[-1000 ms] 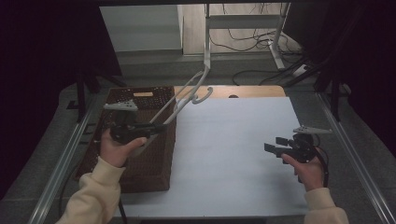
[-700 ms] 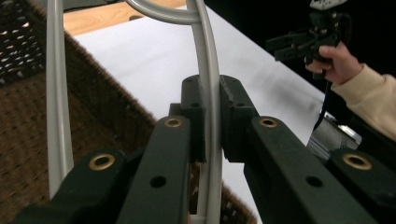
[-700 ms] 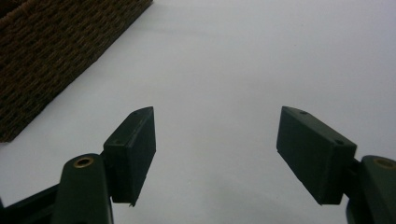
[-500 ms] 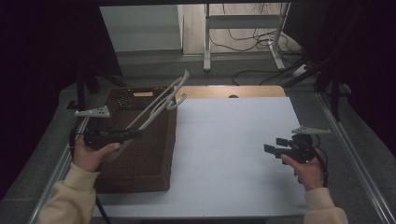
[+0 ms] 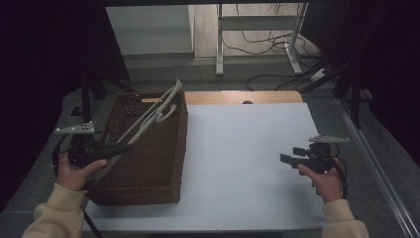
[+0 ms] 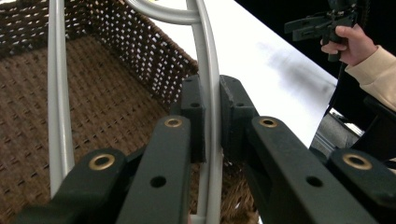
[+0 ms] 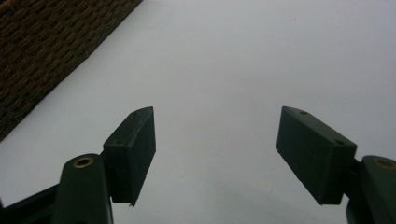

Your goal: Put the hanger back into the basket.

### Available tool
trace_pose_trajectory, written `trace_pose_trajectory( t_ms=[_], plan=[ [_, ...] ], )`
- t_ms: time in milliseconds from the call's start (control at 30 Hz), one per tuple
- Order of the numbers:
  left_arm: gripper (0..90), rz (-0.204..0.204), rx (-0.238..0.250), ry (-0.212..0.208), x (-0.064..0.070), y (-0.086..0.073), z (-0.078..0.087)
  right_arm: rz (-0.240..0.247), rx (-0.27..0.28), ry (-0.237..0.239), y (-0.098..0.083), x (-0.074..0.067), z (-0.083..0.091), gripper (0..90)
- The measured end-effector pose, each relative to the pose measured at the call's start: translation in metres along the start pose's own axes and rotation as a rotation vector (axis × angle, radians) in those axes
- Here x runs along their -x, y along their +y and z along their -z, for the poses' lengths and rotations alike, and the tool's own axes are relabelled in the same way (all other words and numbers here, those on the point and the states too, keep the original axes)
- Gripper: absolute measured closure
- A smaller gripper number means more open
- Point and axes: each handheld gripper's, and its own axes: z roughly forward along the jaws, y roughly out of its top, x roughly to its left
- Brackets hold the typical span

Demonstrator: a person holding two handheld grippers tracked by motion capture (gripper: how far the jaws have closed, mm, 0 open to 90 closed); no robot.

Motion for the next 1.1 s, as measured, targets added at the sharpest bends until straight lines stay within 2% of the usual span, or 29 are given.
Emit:
trace_pose_trajectory(
  t_ms=[400,667,867,1100],
  plan=[
    [81.5,-0.011,-0.043,-0.012,-0.006,-0.012,0.005,-0.009,-0.011,-0.01,0.0,0.001,-0.001,28.6],
    [81.5,-0.007,-0.06,-0.005,-0.013,-0.009,0.002,-0.013,-0.021,-0.021,-0.001,0.002,-0.003,28.5],
    [81.5,0.011,-0.056,-0.016,-0.019,-0.014,0.003,-0.014,-0.023,-0.022,-0.001,0.003,-0.003,28.5],
    [81.4,0.033,-0.1,-0.002,-0.029,-0.022,-0.003,-0.015,-0.024,-0.021,-0.001,0.003,-0.004,28.5]
  ],
)
